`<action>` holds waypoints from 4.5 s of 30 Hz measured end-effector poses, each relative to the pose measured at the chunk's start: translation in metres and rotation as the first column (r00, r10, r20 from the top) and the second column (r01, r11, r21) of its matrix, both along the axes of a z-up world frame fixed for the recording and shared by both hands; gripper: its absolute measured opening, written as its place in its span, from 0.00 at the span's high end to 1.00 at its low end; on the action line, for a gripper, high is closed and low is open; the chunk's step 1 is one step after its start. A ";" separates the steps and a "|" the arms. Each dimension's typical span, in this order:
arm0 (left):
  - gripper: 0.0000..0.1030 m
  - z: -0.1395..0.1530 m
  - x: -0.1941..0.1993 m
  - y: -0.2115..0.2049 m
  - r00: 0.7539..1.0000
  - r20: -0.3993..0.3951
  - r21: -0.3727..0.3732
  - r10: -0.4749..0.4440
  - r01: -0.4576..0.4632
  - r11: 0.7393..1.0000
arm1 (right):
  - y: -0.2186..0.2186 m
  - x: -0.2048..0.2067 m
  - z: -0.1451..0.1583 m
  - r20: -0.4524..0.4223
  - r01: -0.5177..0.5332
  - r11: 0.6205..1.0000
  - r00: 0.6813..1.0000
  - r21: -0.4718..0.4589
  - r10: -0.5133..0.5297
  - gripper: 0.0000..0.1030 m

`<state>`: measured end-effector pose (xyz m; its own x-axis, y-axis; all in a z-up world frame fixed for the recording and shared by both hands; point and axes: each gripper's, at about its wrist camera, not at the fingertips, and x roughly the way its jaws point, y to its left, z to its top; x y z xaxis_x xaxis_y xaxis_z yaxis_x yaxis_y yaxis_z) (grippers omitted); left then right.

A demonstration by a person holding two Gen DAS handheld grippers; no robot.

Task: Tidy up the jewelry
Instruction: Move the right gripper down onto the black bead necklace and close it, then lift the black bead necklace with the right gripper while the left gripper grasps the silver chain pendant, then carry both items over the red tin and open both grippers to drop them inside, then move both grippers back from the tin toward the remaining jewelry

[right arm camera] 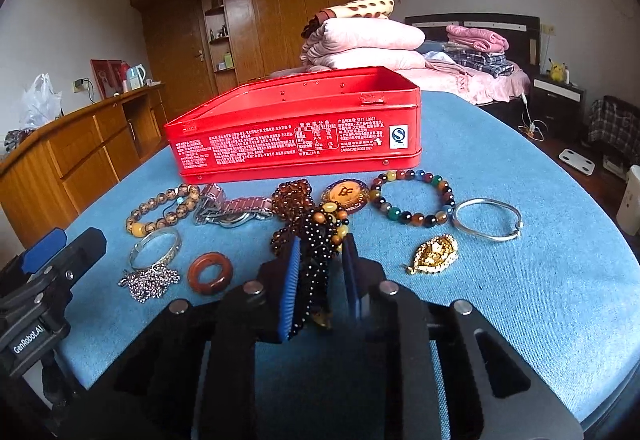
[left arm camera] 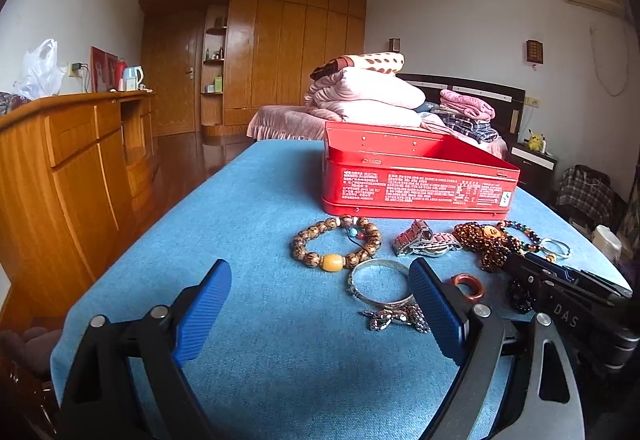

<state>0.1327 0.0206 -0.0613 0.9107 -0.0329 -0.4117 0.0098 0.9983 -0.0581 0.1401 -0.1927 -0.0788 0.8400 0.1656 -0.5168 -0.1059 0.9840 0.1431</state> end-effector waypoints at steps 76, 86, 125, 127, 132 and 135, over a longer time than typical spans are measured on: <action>0.83 0.083 0.150 -0.045 0.991 0.013 -0.133 -0.130 0.131 0.982 | -0.040 0.128 0.092 0.069 -0.032 0.993 0.997 0.117 0.024 0.89; 0.63 0.066 0.174 -0.042 0.989 -0.044 -0.176 -0.144 0.134 0.975 | -0.045 0.151 0.077 0.003 -0.023 0.988 1.000 0.151 0.023 0.77; 0.58 -0.004 0.007 -0.078 0.999 0.005 0.012 -0.043 0.043 0.999 | -0.059 -0.006 -0.001 -0.049 0.066 0.998 0.997 0.017 -0.065 0.67; 0.58 -0.005 0.007 -0.076 0.999 0.016 0.017 -0.030 0.029 0.999 | -0.056 -0.001 -0.001 -0.046 0.080 0.997 0.996 -0.004 -0.080 0.67; 0.58 -0.006 0.007 -0.072 1.000 0.027 0.004 -0.008 0.008 1.000 | -0.050 0.006 -0.003 -0.039 0.107 0.994 0.993 -0.033 -0.109 0.66; 0.58 -0.008 0.007 -0.070 1.000 0.026 -0.010 -0.004 0.005 1.000 | -0.044 0.008 -0.005 -0.028 0.123 0.989 0.992 -0.084 -0.126 0.69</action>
<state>0.1400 -0.0495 -0.0690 0.9207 -0.0410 -0.3880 0.0158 0.9976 -0.0678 0.1482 -0.2370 -0.0838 0.8337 0.0168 -0.5520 0.0215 0.9978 0.0629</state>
